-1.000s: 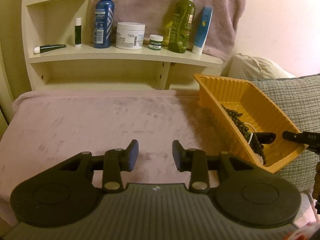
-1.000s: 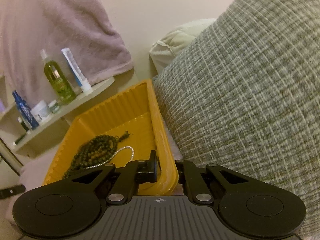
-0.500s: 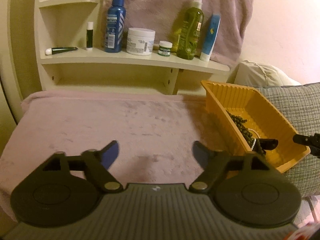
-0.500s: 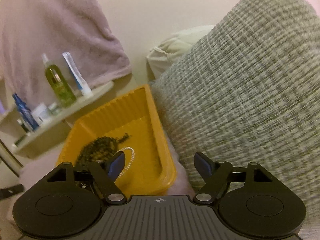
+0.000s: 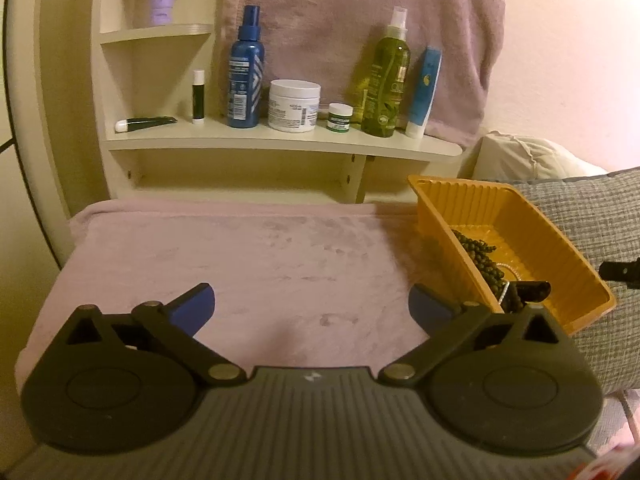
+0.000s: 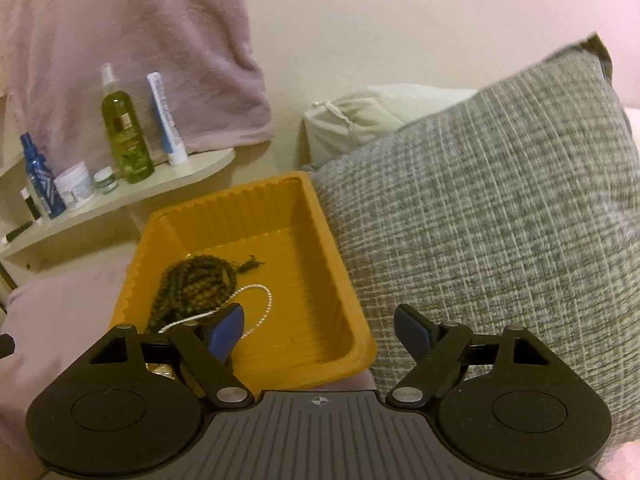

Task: Organize jewelry
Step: 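Set the orange tray down on the towel and open the right gripper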

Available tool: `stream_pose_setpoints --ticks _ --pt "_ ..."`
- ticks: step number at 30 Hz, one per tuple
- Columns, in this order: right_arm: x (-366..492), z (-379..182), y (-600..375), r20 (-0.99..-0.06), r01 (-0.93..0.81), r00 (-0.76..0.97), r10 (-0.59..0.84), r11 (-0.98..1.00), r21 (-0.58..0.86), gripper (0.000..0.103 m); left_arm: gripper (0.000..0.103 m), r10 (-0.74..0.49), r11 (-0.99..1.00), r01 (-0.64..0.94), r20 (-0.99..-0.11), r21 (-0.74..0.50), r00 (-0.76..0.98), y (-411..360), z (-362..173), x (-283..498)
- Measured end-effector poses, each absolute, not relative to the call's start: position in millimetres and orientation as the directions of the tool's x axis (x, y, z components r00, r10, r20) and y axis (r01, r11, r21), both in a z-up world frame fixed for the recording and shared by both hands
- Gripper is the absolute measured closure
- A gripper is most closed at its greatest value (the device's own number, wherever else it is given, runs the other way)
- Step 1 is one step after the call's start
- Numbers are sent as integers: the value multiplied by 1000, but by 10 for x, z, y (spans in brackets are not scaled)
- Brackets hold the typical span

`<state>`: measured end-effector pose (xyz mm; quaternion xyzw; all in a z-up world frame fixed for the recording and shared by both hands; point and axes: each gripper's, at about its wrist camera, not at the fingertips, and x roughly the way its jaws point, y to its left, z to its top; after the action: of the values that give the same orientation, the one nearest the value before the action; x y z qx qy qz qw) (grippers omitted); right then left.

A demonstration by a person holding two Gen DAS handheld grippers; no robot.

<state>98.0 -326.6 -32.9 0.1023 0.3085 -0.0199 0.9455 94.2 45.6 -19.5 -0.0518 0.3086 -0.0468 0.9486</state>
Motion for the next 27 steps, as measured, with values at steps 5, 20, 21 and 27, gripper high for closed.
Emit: stream_pose_setpoints --ticks 5,20,21,27 --pt "921 -163 -3013 -592 65 805 41 985 157 17 1 -94 991 15 -608 -133 788 546 -134 868" --pt "488 -236 -2244 -656 -93 727 205 975 202 17 1 -54 995 -16 -681 -95 731 531 -80 385" --pt "468 -262 -2217 -661 -99 721 208 975 200 17 1 -51 996 -18 -688 -92 724 514 -95 352" --pt "403 -395 -2148 -679 -115 702 214 975 189 17 1 -46 996 -24 -731 -85 680 410 -220 226"
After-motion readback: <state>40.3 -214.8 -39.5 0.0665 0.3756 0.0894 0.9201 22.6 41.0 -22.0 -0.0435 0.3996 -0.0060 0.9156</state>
